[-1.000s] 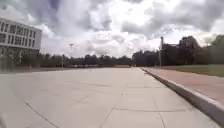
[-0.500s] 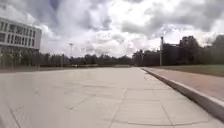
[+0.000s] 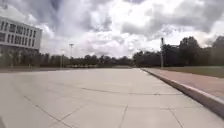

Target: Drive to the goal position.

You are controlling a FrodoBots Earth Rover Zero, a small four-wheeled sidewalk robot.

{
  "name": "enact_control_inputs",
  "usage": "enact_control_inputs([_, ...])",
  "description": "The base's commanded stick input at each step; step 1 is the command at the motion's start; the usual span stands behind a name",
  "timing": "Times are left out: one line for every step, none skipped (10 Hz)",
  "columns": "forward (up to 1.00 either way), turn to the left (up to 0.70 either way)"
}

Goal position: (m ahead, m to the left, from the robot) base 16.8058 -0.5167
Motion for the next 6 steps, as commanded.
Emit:
enact_control_inputs([0.7, 0.03])
enact_control_inputs([0.7, 0.02])
enact_control_inputs([0.7, 0.02])
enact_control_inputs([0.7, 0.02])
enact_control_inputs([0.7, 0.02])
enact_control_inputs([0.7, 0.02])
